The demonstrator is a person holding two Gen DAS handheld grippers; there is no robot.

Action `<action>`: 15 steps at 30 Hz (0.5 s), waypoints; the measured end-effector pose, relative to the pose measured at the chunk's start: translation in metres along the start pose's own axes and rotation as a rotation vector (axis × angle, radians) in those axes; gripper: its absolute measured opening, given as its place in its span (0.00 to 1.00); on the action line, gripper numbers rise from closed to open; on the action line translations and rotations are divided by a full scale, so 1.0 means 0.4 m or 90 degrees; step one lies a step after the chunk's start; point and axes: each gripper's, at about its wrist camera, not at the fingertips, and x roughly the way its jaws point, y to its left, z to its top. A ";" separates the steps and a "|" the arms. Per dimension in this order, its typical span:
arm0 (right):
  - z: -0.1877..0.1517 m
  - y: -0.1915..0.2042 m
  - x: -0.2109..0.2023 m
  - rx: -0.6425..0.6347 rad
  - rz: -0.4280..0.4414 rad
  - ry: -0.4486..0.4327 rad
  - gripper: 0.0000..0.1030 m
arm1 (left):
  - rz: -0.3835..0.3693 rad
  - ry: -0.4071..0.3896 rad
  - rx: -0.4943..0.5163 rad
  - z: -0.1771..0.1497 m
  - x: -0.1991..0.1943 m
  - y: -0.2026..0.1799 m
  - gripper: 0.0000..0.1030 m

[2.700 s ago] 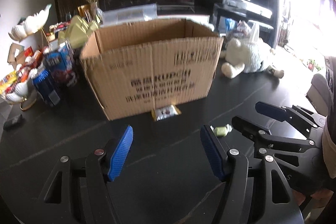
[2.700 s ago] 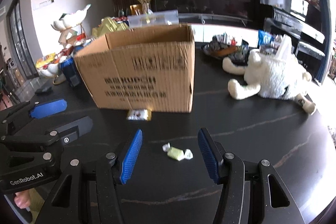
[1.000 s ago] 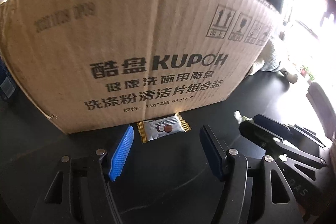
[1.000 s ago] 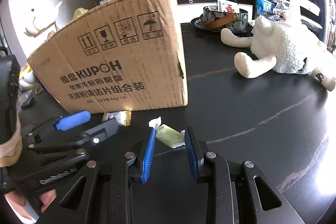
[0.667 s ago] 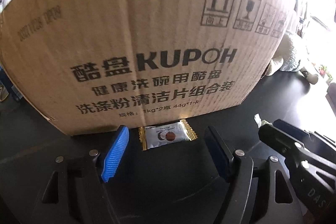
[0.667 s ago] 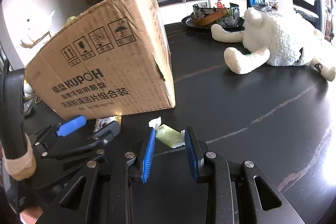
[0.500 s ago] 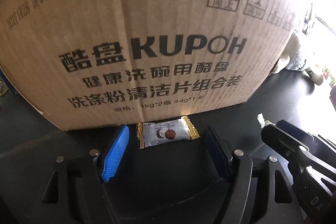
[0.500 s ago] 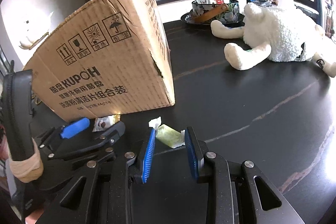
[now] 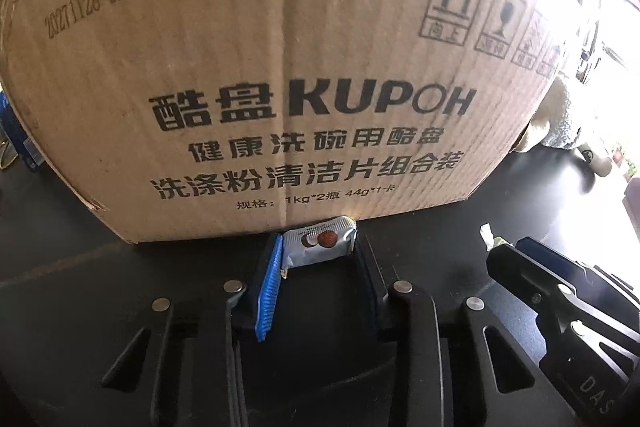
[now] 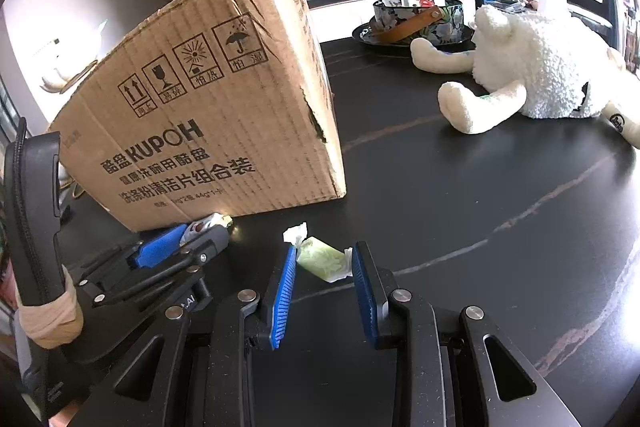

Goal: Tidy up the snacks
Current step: 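Carry both candies over the cardboard box and open both tools to drop them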

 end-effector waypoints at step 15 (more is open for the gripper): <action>0.002 0.025 -0.030 -0.016 0.015 -0.016 0.29 | -0.016 -0.024 0.010 -0.055 -0.100 0.018 0.32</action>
